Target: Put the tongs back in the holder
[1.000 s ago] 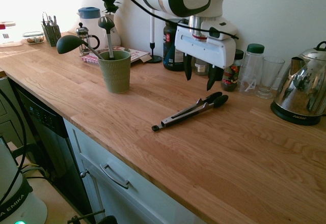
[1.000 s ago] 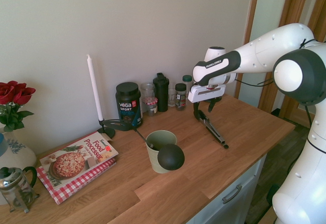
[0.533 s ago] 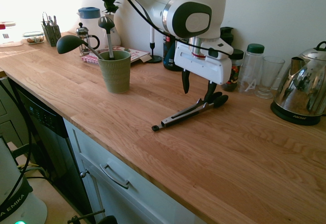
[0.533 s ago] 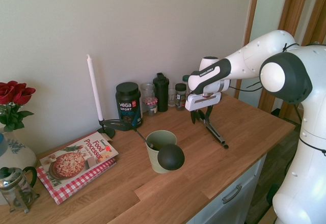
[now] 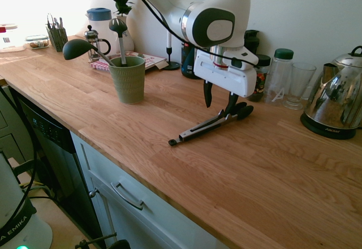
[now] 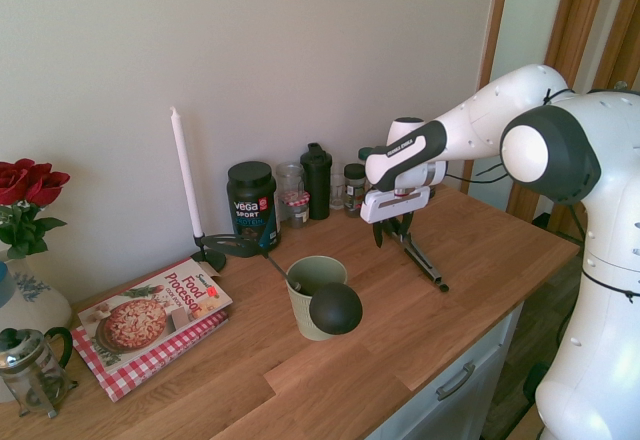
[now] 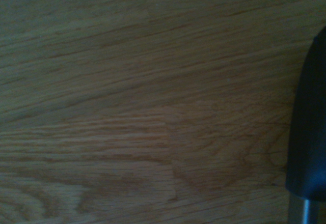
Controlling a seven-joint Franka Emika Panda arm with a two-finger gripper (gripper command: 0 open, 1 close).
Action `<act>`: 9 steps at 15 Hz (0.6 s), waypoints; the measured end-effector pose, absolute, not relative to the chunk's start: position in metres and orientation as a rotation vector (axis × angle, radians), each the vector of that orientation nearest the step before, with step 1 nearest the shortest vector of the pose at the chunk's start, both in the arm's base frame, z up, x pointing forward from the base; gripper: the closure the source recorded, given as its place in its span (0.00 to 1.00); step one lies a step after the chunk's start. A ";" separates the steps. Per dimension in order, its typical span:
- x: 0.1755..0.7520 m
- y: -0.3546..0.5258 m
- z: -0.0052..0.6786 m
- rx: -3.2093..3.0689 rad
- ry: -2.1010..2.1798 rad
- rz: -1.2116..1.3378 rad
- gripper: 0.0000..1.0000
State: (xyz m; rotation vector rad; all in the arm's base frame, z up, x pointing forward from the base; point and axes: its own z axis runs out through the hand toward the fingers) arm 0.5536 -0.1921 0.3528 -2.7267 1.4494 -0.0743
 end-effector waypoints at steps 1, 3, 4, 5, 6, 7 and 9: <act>0.554 -0.192 0.353 -2.727 1.449 -0.074 1.00; 0.553 -0.193 0.352 -2.726 1.452 -0.073 1.00; 0.553 -0.194 0.352 -2.726 1.454 -0.071 1.00; 0.553 -0.194 0.351 -2.726 1.455 -0.068 1.00; 0.553 -0.194 0.349 -2.727 1.456 -0.063 1.00; 0.553 -0.194 0.346 -2.728 1.457 -0.056 1.00; 0.553 -0.194 0.340 -2.730 1.460 -0.041 1.00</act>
